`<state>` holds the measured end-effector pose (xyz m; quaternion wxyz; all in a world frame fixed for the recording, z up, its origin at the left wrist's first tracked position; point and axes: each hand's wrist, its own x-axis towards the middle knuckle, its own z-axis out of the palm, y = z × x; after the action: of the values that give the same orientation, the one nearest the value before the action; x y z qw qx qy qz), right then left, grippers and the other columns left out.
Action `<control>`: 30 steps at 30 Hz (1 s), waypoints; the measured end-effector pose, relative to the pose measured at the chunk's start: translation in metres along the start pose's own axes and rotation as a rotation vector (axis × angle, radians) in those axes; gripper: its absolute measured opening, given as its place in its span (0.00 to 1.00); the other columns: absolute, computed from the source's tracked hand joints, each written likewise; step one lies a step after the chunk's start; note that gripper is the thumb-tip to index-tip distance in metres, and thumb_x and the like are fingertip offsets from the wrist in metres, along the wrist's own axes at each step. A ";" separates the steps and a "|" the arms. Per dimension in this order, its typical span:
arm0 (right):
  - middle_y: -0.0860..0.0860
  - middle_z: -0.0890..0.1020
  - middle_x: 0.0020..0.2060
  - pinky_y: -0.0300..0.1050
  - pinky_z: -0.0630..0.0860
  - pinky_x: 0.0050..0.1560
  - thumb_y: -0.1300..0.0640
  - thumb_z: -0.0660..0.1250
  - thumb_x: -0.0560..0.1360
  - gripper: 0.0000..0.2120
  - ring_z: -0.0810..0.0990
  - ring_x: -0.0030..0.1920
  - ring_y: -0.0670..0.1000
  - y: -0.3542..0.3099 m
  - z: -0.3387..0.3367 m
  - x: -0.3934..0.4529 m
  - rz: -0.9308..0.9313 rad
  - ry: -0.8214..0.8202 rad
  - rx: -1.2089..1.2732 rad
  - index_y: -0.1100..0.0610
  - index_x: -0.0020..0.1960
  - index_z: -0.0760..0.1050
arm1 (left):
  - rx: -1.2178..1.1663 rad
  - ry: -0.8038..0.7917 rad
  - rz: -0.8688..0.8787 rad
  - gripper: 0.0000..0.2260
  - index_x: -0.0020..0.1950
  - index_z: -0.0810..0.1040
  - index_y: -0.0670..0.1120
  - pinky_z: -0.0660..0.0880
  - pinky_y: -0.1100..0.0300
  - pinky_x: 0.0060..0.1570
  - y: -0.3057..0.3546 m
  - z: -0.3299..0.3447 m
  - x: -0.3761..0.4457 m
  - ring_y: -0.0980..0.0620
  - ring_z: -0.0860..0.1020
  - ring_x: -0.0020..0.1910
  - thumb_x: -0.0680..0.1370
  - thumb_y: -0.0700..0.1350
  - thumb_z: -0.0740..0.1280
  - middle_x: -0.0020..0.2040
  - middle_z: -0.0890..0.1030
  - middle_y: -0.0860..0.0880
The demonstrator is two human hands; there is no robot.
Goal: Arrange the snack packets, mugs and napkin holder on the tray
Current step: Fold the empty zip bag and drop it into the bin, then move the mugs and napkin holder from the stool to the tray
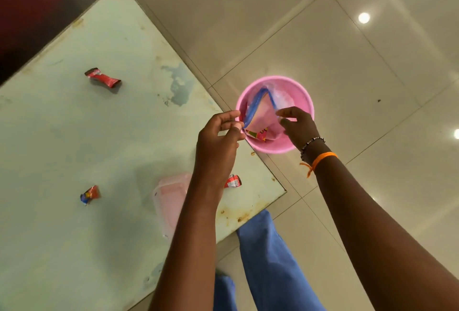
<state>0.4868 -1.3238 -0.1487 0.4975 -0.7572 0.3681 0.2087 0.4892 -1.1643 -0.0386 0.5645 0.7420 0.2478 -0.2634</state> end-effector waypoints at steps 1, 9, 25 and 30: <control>0.58 0.79 0.55 0.49 0.74 0.55 0.67 0.60 0.75 0.11 0.74 0.48 0.52 -0.008 0.001 -0.008 -0.014 -0.013 0.058 0.62 0.54 0.76 | -0.012 0.006 0.004 0.09 0.52 0.78 0.51 0.77 0.59 0.47 0.000 -0.001 -0.002 0.57 0.80 0.41 0.77 0.39 0.61 0.50 0.81 0.48; 0.54 0.78 0.41 0.39 0.73 0.42 0.68 0.57 0.76 0.10 0.76 0.38 0.49 -0.075 0.038 -0.118 -0.164 -0.165 0.352 0.63 0.54 0.75 | -0.188 0.117 0.042 0.11 0.52 0.78 0.52 0.78 0.66 0.44 -0.016 -0.042 -0.042 0.59 0.81 0.41 0.78 0.38 0.60 0.47 0.81 0.52; 0.51 0.77 0.34 0.37 0.69 0.37 0.66 0.58 0.76 0.09 0.74 0.34 0.47 -0.023 0.241 -0.413 -0.293 -0.604 0.124 0.56 0.46 0.75 | -0.608 0.517 0.020 0.11 0.50 0.78 0.51 0.77 0.61 0.47 -0.208 -0.272 -0.253 0.55 0.80 0.43 0.78 0.38 0.59 0.45 0.80 0.50; 0.51 0.77 0.34 0.36 0.69 0.36 0.66 0.58 0.76 0.10 0.74 0.33 0.47 0.003 0.318 -0.509 -0.317 -0.792 -0.017 0.56 0.45 0.75 | -0.771 0.704 -0.016 0.12 0.47 0.77 0.52 0.76 0.61 0.44 -0.280 -0.345 -0.316 0.54 0.79 0.43 0.78 0.38 0.59 0.44 0.79 0.50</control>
<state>0.1743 -0.8576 0.0639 0.6200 -0.6701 0.0259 0.4073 0.1081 -0.7855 0.0520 0.6771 0.5221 0.5072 0.1083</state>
